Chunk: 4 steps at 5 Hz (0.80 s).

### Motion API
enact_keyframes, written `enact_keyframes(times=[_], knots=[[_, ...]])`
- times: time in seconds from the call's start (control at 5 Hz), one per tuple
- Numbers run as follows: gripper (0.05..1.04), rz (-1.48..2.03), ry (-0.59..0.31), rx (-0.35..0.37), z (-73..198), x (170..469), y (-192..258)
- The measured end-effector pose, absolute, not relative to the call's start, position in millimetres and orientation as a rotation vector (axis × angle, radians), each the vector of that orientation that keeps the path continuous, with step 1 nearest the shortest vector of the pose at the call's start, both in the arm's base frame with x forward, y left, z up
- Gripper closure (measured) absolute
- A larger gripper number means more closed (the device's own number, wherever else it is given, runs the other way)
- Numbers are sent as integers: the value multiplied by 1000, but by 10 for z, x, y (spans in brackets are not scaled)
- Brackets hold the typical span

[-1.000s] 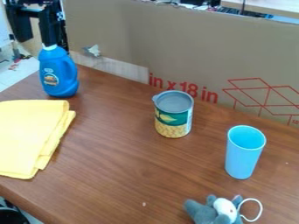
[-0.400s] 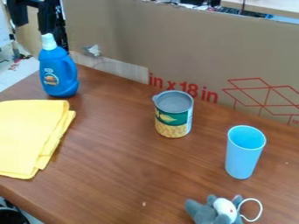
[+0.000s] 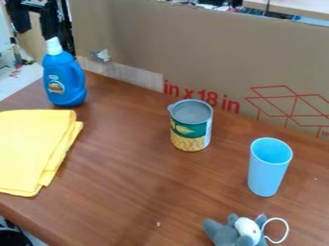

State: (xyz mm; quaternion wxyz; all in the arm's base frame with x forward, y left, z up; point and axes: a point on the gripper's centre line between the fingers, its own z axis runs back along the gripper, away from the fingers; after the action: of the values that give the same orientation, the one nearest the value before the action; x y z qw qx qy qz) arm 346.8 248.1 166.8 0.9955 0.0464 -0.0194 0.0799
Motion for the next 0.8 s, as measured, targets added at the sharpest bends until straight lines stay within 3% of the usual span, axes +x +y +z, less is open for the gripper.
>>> enact_keyframes(times=[0.8], knots=[[79, 215, -24, 43, 1408, 3597, 2486]])
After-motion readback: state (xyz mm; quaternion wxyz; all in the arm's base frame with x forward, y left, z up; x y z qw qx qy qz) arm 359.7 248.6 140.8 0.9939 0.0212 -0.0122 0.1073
